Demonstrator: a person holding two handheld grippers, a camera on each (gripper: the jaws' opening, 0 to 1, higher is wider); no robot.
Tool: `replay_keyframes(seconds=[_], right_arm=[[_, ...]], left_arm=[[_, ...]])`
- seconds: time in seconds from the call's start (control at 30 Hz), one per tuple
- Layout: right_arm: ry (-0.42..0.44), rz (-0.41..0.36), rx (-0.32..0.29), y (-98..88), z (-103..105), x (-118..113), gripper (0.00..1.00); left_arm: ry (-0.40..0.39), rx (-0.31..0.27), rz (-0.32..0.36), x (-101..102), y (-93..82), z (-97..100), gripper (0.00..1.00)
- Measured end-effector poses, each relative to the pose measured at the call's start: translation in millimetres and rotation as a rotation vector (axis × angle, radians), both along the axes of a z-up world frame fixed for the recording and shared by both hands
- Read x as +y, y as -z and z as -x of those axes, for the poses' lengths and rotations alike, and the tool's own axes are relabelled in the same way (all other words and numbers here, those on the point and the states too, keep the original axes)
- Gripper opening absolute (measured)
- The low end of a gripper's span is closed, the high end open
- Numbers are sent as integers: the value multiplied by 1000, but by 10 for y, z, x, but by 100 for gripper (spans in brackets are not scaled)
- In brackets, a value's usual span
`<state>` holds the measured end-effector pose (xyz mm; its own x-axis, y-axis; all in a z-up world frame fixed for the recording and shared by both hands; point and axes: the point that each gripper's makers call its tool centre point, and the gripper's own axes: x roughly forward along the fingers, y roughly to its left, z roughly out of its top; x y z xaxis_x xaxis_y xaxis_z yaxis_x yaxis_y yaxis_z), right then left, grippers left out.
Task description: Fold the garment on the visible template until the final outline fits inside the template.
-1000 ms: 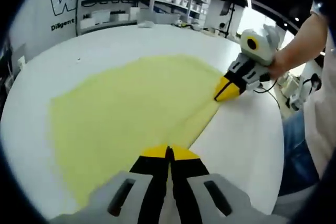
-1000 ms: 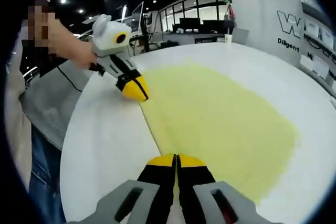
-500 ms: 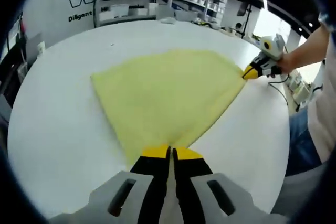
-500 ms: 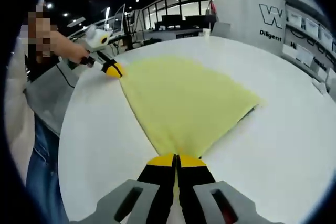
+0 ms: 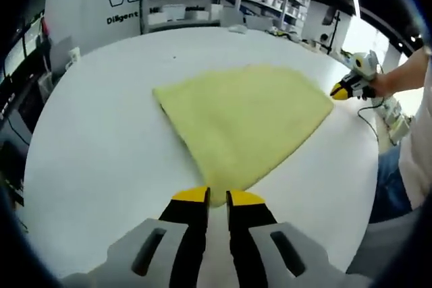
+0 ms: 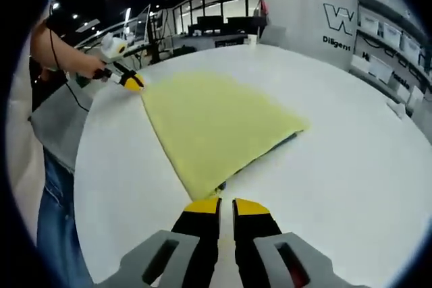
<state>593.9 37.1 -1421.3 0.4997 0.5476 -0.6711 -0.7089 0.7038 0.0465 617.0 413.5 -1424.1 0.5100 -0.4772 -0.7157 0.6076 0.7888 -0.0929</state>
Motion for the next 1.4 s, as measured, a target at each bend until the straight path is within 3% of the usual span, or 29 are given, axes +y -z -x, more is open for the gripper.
replay_keyframes(seconds=[0.1, 0.33, 0.4, 0.47, 0.53, 0.7, 0.77, 0.93, 1.03, 1.1, 1.23, 1.4], right_arm=[[-5, -17, -12, -56, -19, 134, 0], [-78, -20, 22, 120, 37, 608, 3], [-92, -12, 38, 173, 65, 657, 2], [-102, 20, 45, 232, 77, 617, 2], [-65, -1, 65, 242, 59, 546, 0], [-77, 9, 62, 227, 35, 485, 1], [-68, -11, 79, 197, 44, 484, 4], [-68, -6, 47, 70, 15, 498, 7], [-62, -26, 9, -66, -4, 528, 10], [-35, -46, -8, -151, 1, 534, 13], [18, -72, -20, -252, 67, 537, 26], [87, -108, -22, -304, 221, 559, 41]], left_arm=[[-4, 5, -28, 56, 70, -9, 17], [0, 49, -16, -41, 223, 65, 11], [-17, 22, -10, -26, 168, 26, 6], [-25, 33, -9, -29, 157, 70, 5], [-23, 39, -12, -34, 148, 114, 5], [-14, 39, -13, -55, 146, 177, 4], [-10, 37, -19, -78, 150, 191, 4], [-27, 37, -16, -66, 114, 188, 8], [-75, -44, 14, -71, -86, 72, 18], [-116, -88, 33, -68, -206, 34, 30], [-128, -118, 34, -108, -306, 103, 51], [-131, -155, 35, -164, -433, 239, 70]])
